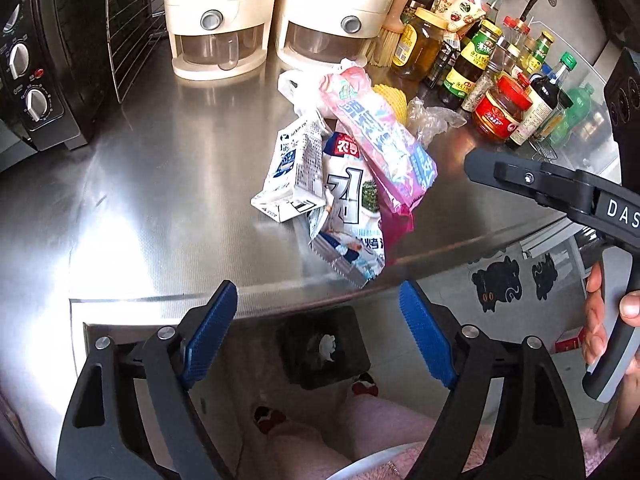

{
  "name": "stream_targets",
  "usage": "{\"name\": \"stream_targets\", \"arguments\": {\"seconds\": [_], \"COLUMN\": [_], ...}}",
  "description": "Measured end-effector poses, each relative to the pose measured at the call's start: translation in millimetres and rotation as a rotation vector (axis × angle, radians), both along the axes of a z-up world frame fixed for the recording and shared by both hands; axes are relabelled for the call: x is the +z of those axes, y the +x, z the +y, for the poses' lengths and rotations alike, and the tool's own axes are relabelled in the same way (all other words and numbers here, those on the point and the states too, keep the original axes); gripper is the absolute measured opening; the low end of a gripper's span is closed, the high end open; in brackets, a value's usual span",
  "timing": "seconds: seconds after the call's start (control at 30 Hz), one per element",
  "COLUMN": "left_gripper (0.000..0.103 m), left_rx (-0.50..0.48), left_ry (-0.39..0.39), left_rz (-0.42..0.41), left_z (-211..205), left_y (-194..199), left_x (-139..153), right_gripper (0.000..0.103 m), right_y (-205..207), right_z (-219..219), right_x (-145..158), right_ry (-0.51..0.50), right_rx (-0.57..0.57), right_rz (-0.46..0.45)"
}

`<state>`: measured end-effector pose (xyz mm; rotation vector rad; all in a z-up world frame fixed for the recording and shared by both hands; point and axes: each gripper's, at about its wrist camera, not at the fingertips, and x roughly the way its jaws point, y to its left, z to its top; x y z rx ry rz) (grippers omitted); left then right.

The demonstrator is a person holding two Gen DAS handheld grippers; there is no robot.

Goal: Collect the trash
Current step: 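Grasp the white snack wrapper with the left gripper while the right grasps the Mentos pack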

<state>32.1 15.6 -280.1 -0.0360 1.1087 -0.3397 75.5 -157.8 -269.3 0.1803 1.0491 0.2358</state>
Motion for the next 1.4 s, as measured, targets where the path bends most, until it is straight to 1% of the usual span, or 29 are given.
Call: {"name": "stream_targets", "arguments": {"seconds": [0.07, 0.1, 0.13, 0.17, 0.2, 0.4, 0.5, 0.53, 0.57, 0.6, 0.63, 0.73, 0.83, 0.87, 0.93, 0.97, 1.13, 1.4], "left_gripper": [0.072, 0.071, 0.068, 0.066, 0.065, 0.065, 0.064, 0.059, 0.050, 0.044, 0.036, 0.029, 0.023, 0.019, 0.016, 0.012, 0.009, 0.009], "left_rx": [-0.003, -0.003, -0.005, -0.007, -0.007, 0.005, -0.004, -0.008, -0.013, -0.018, -0.022, -0.030, -0.036, -0.035, -0.034, -0.033, -0.036, -0.010], "left_ry": [-0.012, -0.021, -0.028, -0.033, -0.036, -0.051, -0.069, -0.077, -0.083, -0.091, -0.097, -0.107, -0.106, -0.103, -0.105, -0.104, -0.086, -0.085], "left_rz": [0.007, 0.013, 0.021, 0.030, 0.041, 0.105, 0.122, 0.127, 0.132, 0.138, 0.142, 0.145, 0.146, 0.144, 0.146, 0.145, 0.101, 0.005], "left_z": [1, 1, 0, -1, -2, -2, -4, -5, -6, -8, -9, -11, -14, -14, -17, -18, -26, -25], "left_y": [8, 12, 16, 20, 25, 41, 45, 46, 47, 48, 49, 49, 49, 49, 47, 46, 42, 33], "left_x": [-1, -3, -5, -8, -11, -30, -35, -36, -36, -37, -37, -37, -37, -37, -39, -39, -29, 7], "right_gripper": [0.065, 0.058, 0.052, 0.051, 0.047, 0.041, 0.032, 0.028, 0.026, 0.023, 0.017, 0.009, 0.006, 0.006, 0.003, 0.003, 0.002, 0.002], "right_y": [11, 16, 21, 26, 30, 45, 47, 48, 49, 49, 50, 50, 50, 50, 50, 50, 47, 40], "right_z": [5, 8, 10, 12, 15, 26, 27, 27, 26, 26, 25, 26, 23, 22, 21, 20, 20, 15], "right_x": [0, -1, -3, -6, -9, -25, -31, -33, -34, -36, -37, -37, -36, -36, -37, -37, -30, 10], "right_ry": [0.007, 0.003, 0.000, 0.001, -0.001, -0.031, -0.040, -0.044, -0.046, -0.046, -0.045, -0.057, -0.066, -0.070, -0.074, -0.077, -0.087, -0.067], "right_rx": [0.013, 0.020, 0.027, 0.033, 0.038, 0.074, 0.085, 0.086, 0.087, 0.090, 0.094, 0.107, 0.107, 0.107, 0.109, 0.108, 0.124, 0.131], "right_rz": [0.008, 0.011, 0.019, 0.030, 0.040, 0.086, 0.101, 0.105, 0.109, 0.114, 0.115, 0.113, 0.108, 0.105, 0.102, 0.098, 0.053, -0.056]}}
